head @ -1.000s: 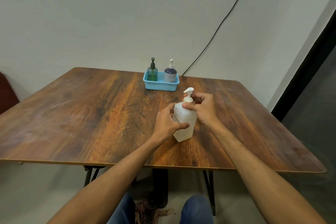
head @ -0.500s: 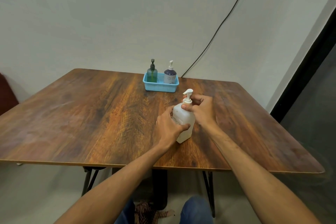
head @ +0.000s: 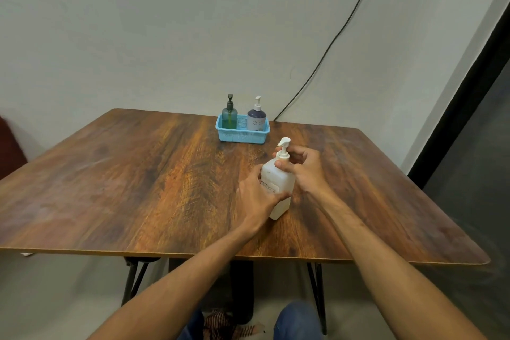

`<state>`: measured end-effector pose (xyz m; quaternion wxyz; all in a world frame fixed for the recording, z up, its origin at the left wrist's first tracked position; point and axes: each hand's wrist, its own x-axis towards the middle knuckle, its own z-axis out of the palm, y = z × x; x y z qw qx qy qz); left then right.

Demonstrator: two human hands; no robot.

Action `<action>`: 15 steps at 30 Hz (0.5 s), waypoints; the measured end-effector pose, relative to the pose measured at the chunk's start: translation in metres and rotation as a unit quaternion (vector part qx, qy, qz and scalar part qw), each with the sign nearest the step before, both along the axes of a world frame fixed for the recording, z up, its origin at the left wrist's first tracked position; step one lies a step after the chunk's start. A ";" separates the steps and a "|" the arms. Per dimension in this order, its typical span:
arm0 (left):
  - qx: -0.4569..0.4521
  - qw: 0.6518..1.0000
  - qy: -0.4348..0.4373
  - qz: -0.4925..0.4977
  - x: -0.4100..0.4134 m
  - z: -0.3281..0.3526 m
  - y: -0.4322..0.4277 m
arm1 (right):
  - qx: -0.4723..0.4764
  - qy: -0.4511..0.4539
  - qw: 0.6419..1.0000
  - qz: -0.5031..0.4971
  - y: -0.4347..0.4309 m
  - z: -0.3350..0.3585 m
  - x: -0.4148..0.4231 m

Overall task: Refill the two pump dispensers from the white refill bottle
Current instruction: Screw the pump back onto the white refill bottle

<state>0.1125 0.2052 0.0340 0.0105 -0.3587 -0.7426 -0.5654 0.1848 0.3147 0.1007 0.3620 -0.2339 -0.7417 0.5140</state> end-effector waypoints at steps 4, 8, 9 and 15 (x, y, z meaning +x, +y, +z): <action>0.004 0.999 -0.018 -0.049 -0.007 -0.002 -0.006 | -0.002 -0.020 0.996 0.086 0.013 0.006 0.008; 0.008 0.989 -0.071 -0.131 -0.022 -0.001 -0.019 | 0.009 -0.059 0.988 0.139 0.030 0.007 0.017; 0.010 0.986 -0.086 -0.146 -0.026 -0.001 -0.021 | 0.007 -0.058 0.989 0.137 0.032 0.006 0.019; 0.024 0.979 -0.123 -0.160 -0.050 0.008 -0.019 | -0.030 0.011 0.999 -0.005 0.016 -0.023 0.037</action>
